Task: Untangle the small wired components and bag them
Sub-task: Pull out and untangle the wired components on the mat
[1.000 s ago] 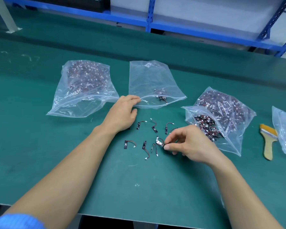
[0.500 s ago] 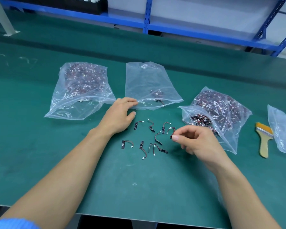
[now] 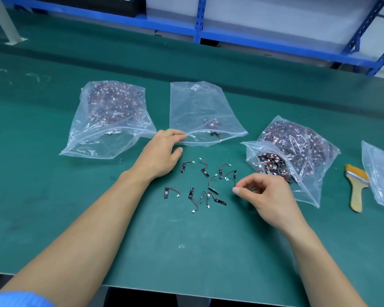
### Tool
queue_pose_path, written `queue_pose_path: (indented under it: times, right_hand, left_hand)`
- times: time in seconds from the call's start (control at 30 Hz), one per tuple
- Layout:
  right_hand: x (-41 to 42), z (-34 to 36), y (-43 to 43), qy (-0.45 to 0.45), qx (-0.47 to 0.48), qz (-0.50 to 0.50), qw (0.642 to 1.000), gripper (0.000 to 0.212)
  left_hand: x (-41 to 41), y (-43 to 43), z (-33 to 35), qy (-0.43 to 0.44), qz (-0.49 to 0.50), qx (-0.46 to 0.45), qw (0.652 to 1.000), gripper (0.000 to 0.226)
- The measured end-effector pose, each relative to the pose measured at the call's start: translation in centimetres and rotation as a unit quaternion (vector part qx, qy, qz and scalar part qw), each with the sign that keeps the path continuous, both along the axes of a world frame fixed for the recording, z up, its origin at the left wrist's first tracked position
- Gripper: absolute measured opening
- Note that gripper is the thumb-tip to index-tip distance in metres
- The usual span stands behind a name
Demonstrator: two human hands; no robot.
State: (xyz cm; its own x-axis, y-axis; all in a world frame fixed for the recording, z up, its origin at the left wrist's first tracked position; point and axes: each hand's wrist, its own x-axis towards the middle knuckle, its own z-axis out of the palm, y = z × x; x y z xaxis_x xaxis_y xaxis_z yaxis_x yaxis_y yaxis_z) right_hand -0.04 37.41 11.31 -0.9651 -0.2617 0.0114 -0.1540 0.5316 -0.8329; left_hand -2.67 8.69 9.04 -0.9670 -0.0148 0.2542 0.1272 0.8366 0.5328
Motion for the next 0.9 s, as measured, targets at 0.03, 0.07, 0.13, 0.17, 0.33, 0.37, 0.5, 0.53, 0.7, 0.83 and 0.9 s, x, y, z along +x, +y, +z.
queue_pose_path:
  times: [0.03,0.07,0.13,0.17,0.33,0.37,0.5,0.53,0.7,0.83,0.9]
  right_hand:
    - [-0.2,0.2,-0.3,0.003,-0.004,0.004,1.0,0.016]
    - [-0.4,0.5,-0.7,0.011,-0.004,0.008,1.0,0.015]
    - [-1.2,1.1,-2.0,0.032,-0.01,0.01,0.999,0.015]
    - [-1.8,1.5,-2.8,0.042,-0.016,0.006,0.999,0.014]
    - [-6.3,2.4,-7.8,0.076,0.029,-0.013,0.997,0.013]
    - [-7.4,2.4,-8.7,0.068,0.036,-0.02,0.997,0.011]
    - [-9.5,2.2,-10.0,0.036,0.086,-0.032,0.995,0.035]
    - [-9.5,2.1,-9.7,0.047,0.107,-0.034,0.993,0.039]
    - [-7.2,2.6,-6.5,0.094,0.098,-0.014,0.991,0.014]
    - [-3.8,3.0,-4.1,0.091,0.149,0.059,0.983,0.01]
    - [-2.3,2.9,-3.7,0.077,0.194,0.093,0.974,0.008]
  left_hand:
    - [0.0,0.0,0.0,0.002,0.001,0.001,1.0,0.042]
    - [0.0,0.0,0.1,0.004,0.003,0.003,1.0,0.042]
    - [-0.1,0.1,0.1,0.011,0.004,0.009,1.0,0.044]
    - [0.0,0.1,0.1,0.016,0.003,0.011,1.0,0.044]
    - [0.0,0.2,0.2,0.045,0.004,0.025,0.999,0.047]
    - [0.0,0.2,0.3,0.049,0.004,0.026,0.998,0.047]
    - [0.0,0.3,0.4,0.049,0.005,0.029,0.998,0.047]
    - [0.0,0.3,0.4,0.048,0.004,0.028,0.998,0.047]
    - [-0.1,0.0,0.3,0.037,-0.003,0.021,0.999,0.045]
    - [0.0,0.0,0.0,0.02,-0.011,0.017,1.0,0.042]
    - [0.0,-0.1,-0.1,0.016,-0.012,0.016,1.0,0.041]
